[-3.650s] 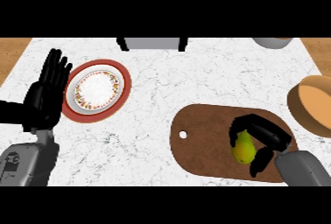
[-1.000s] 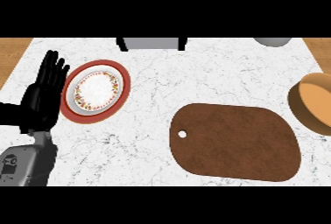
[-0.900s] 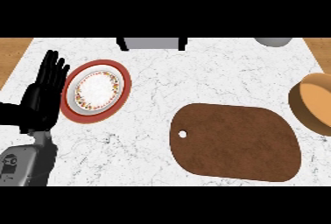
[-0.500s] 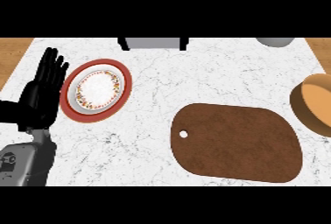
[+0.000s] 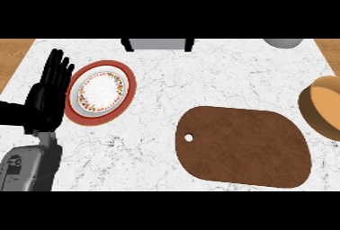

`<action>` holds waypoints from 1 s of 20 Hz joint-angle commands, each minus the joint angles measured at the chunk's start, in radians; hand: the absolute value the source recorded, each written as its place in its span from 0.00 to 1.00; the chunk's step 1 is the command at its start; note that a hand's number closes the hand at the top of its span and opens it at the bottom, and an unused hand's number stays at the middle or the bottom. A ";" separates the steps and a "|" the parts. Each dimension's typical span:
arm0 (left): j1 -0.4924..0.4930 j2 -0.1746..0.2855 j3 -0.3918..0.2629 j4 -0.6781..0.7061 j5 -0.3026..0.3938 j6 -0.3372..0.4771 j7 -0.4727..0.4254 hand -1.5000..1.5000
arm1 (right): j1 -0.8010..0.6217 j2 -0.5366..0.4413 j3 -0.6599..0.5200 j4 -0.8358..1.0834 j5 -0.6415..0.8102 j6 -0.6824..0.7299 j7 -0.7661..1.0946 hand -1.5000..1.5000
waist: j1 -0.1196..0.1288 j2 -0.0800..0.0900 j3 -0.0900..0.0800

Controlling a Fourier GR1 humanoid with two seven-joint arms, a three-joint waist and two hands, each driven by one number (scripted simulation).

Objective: Pick the pear from the cutting board and place it in the pot

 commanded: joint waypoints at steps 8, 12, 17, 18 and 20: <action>-0.006 0.011 0.005 -0.053 0.019 -0.019 0.061 0.50 | -0.069 -0.034 -0.045 0.156 -0.211 -0.128 -0.309 0.00 | 0.011 -0.001 0.000; 0.004 0.002 0.019 0.002 0.019 -0.022 0.009 0.50 | -0.046 0.020 -0.126 0.065 -0.332 -0.217 -0.351 0.00 | -0.003 -0.002 0.000; 0.034 -0.012 0.004 -0.012 -0.012 -0.004 -0.016 0.50 | -0.057 0.032 -0.192 -0.035 -0.424 -0.250 -0.281 0.00 | -0.007 -0.006 -0.001; 0.049 0.014 0.016 -0.016 0.010 -0.042 0.000 0.50 | -0.010 0.029 -0.209 -0.041 -0.461 -0.250 -0.329 0.00 | -0.006 -0.004 -0.001; 0.035 0.025 0.047 0.008 0.024 -0.043 -0.017 0.50 | 0.025 0.051 -0.230 -0.161 -0.511 -0.231 -0.303 0.00 | -0.017 -0.007 -0.001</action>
